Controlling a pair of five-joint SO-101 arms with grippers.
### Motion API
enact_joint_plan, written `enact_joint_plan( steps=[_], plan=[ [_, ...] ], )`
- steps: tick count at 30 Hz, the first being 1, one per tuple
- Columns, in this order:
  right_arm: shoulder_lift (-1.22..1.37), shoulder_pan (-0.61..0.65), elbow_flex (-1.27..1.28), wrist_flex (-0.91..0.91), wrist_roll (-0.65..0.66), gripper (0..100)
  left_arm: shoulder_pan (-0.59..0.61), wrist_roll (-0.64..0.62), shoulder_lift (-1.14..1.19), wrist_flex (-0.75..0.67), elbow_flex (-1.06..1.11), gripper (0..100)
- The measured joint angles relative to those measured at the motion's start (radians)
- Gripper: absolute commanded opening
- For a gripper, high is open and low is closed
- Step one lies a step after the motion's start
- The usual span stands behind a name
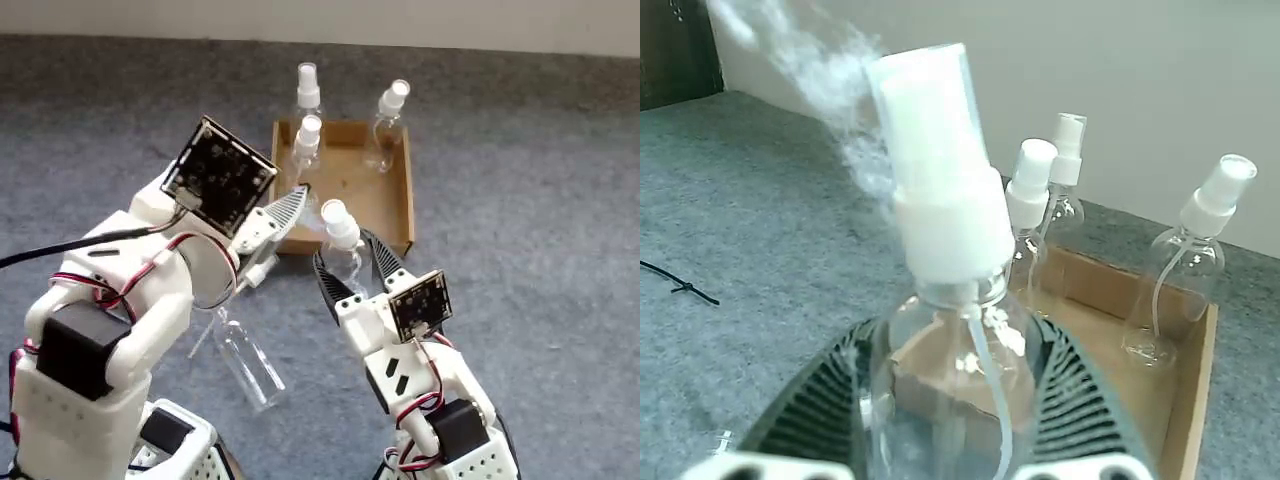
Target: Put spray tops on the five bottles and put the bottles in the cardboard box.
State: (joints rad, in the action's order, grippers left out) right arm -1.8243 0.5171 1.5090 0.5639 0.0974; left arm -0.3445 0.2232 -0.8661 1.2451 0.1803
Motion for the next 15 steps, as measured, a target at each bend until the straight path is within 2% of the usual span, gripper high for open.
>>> enact_joint_plan(
  steps=[3,10,15],
  plan=[
    [0.0,-0.06,0.0,-0.032,0.0,0.4,0.044,0.0,-0.003,0.0,0.009,20],
    [0.0,-0.267,0.0,-0.382,0.0,0.4,0.27,0.0,-0.003,0.0,0.097,20],
    [0.115,-0.29,-0.002,-0.497,0.0,0.4,0.376,-0.017,-0.002,0.0,0.227,20]
  ],
)
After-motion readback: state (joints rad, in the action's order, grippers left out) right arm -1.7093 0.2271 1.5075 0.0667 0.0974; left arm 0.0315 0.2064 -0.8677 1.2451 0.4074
